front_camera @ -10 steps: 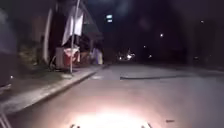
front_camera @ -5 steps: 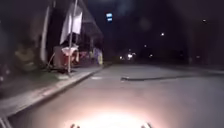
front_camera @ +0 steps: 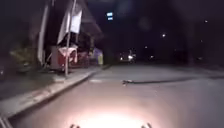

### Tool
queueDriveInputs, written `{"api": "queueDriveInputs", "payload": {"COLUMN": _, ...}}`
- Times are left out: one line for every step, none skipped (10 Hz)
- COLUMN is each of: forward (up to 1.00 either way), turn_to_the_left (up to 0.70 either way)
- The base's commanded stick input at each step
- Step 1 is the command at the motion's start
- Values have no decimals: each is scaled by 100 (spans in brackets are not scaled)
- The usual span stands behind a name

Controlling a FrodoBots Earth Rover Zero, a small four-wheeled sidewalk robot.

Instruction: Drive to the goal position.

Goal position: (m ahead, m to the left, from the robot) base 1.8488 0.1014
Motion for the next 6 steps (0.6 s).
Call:
{"api": "queueDriveInputs", "payload": {"forward": 50, "turn_to_the_left": 0}}
{"api": "queueDriveInputs", "payload": {"forward": 50, "turn_to_the_left": 0}}
{"api": "queueDriveInputs", "payload": {"forward": 50, "turn_to_the_left": 0}}
{"api": "queueDriveInputs", "payload": {"forward": 50, "turn_to_the_left": 0}}
{"api": "queueDriveInputs", "payload": {"forward": 50, "turn_to_the_left": 0}}
{"api": "queueDriveInputs", "payload": {"forward": 50, "turn_to_the_left": 0}}
